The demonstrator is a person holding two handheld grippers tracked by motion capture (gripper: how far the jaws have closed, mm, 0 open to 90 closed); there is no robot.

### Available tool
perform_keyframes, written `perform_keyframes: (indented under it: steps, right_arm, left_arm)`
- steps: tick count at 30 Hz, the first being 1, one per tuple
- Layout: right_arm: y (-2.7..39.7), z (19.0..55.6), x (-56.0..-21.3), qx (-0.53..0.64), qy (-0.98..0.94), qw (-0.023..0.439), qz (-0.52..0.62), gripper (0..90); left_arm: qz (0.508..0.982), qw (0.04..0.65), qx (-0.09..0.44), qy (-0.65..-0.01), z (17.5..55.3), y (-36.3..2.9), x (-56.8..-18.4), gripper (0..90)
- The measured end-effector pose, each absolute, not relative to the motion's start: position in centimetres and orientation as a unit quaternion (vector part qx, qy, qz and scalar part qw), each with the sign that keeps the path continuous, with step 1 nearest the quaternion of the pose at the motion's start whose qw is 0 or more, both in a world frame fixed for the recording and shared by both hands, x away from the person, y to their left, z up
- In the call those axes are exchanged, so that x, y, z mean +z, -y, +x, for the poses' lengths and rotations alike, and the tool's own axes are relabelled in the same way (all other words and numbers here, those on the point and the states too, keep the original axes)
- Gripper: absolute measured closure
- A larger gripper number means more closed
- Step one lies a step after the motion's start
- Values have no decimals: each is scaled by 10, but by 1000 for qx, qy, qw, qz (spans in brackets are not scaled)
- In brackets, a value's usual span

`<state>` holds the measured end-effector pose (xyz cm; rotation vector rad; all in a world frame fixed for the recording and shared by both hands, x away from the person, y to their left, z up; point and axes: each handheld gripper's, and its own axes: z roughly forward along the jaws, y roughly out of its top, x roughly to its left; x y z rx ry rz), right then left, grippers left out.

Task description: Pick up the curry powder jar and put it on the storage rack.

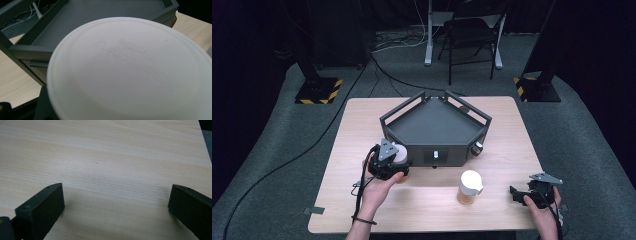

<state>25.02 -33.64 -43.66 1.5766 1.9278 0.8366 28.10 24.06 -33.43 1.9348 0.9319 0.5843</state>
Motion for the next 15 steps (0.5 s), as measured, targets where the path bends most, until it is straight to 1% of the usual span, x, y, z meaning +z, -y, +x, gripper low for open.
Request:
perform_keyframes:
  steps: [3, 15]
  right_arm:
    - [336, 250, -437, 308, -710, 254, 580, 0]
    - [337, 250, -437, 308, -710, 254, 580, 0]
  left_arm:
    - [779, 448, 228, -376, 286, -242, -324, 361]
    - [775, 455, 236, -370, 301, -237, -286, 361]
